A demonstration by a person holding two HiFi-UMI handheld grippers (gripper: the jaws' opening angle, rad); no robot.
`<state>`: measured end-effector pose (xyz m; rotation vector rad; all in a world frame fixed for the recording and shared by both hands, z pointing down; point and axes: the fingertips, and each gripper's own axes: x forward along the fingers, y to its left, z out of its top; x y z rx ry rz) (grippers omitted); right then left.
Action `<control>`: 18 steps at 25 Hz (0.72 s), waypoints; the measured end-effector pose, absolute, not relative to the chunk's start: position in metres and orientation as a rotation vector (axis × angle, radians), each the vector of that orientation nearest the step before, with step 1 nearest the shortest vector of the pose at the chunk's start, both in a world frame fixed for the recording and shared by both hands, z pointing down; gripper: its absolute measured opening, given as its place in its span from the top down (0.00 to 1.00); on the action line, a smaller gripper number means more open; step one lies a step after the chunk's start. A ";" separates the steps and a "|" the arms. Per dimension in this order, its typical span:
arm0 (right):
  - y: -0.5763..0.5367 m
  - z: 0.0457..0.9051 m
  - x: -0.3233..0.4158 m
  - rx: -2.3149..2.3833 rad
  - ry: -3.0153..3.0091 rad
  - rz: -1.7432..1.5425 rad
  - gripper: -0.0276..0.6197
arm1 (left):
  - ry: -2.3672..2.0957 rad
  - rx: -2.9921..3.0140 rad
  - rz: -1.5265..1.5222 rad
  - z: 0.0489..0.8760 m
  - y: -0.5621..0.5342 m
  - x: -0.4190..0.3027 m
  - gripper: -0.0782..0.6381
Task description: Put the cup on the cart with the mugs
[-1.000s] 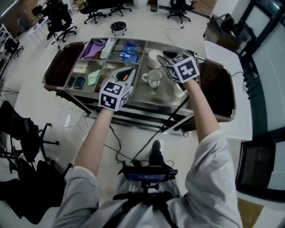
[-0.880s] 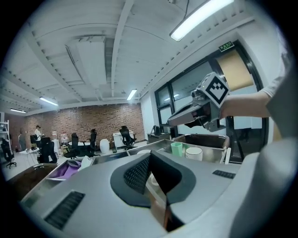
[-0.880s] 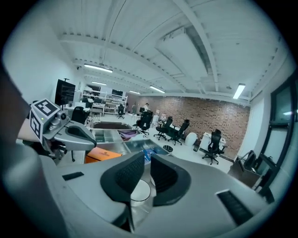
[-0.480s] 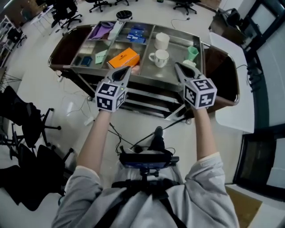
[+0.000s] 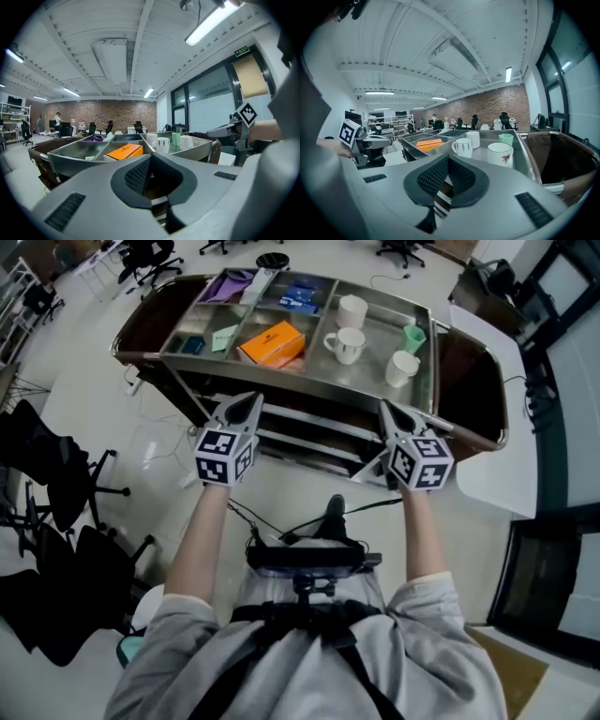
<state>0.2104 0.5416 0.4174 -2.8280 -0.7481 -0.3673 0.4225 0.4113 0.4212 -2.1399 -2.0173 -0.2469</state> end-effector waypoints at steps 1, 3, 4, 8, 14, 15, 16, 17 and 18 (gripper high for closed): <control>0.540 0.420 0.209 -2.831 -0.753 -0.367 0.96 | -2.013 -2.145 -0.257 0.424 0.406 0.423 0.89; 0.537 0.422 0.206 -2.833 -0.769 -0.363 0.96 | -2.004 -2.152 -0.273 0.430 0.397 0.422 0.89; 0.536 0.423 0.204 -2.830 -0.770 -0.362 0.96 | -2.001 -2.154 -0.279 0.432 0.394 0.422 0.89; 0.530 0.427 0.199 -2.820 -0.774 -0.365 0.96 | -1.995 -2.170 -0.293 0.436 0.382 0.421 0.89; 0.523 0.438 0.193 -2.803 -0.782 -0.382 0.96 | -1.979 -2.186 -0.331 0.451 0.368 0.420 0.89; 0.522 0.438 0.193 -2.803 -0.786 -0.381 0.96 | -1.978 -2.186 -0.335 0.453 0.366 0.420 0.89; 0.522 0.439 0.192 -2.803 -0.789 -0.379 0.96 | -1.976 -2.186 -0.339 0.454 0.365 0.420 0.89; 0.521 0.440 0.192 -2.802 -0.788 -0.379 0.96 | -1.973 -2.187 -0.342 0.456 0.363 0.421 0.89; 0.520 0.440 0.192 -2.801 -0.784 -0.379 0.96 | -1.969 -2.189 -0.347 0.458 0.361 0.421 0.89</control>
